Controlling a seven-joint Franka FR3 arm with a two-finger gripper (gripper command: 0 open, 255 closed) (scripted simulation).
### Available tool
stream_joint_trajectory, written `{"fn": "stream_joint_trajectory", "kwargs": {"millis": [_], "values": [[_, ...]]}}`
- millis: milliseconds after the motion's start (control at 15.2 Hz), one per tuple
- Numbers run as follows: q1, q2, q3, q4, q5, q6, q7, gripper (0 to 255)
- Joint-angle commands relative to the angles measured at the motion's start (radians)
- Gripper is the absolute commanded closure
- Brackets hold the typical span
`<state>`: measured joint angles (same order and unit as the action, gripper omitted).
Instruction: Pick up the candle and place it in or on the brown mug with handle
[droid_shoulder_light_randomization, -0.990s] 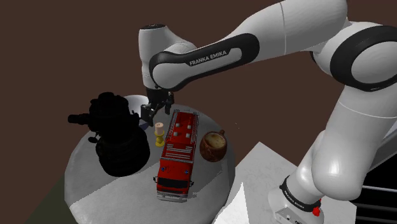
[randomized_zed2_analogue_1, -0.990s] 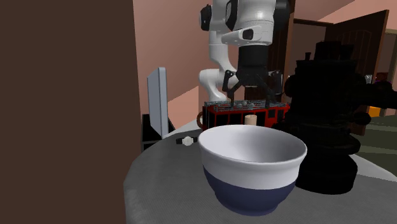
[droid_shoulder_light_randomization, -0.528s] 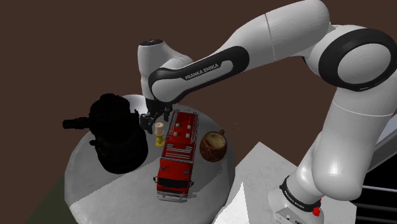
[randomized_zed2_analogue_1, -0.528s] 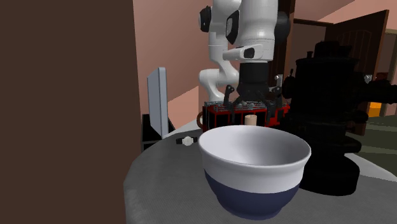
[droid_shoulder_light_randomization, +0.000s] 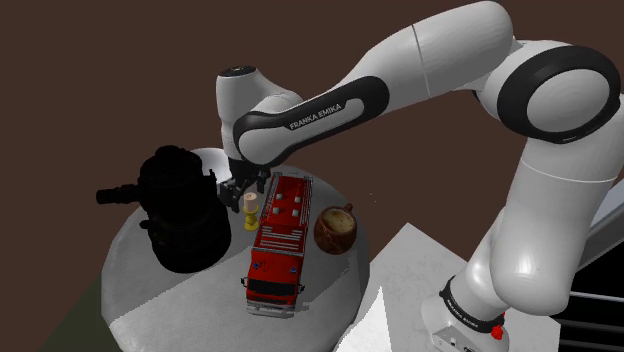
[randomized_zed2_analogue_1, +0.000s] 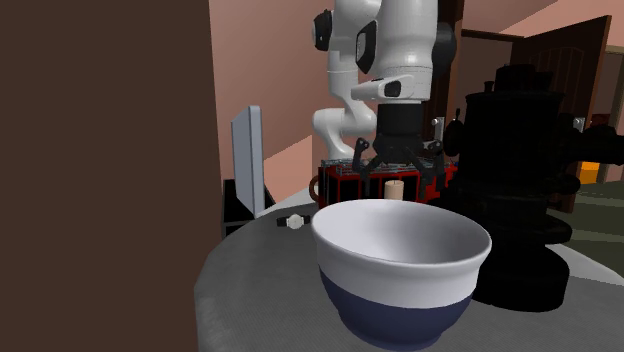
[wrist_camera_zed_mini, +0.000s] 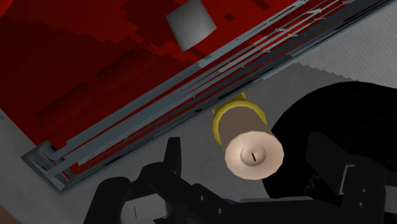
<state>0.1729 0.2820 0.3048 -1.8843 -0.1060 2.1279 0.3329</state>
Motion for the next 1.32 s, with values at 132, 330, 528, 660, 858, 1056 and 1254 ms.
{"fn": "stream_joint_trajectory", "kwargs": {"millis": [132,330,528,660,858,1056,1254], "values": [[0.0,0.0,0.0,0.0,0.0,0.0,0.0,255],[0.0,0.0,0.0,0.0,0.0,0.0,0.0,255],[0.0,0.0,0.0,0.0,0.0,0.0,0.0,255],[-0.001,-0.006,0.001,0.006,0.003,-0.011,-0.002,255],[-0.002,-0.023,0.003,0.025,0.01,-0.047,-0.007,255],[-0.004,-0.039,0.005,0.046,0.016,-0.082,-0.011,255],[-0.005,-0.052,0.007,0.069,0.022,-0.119,-0.015,255]]}}
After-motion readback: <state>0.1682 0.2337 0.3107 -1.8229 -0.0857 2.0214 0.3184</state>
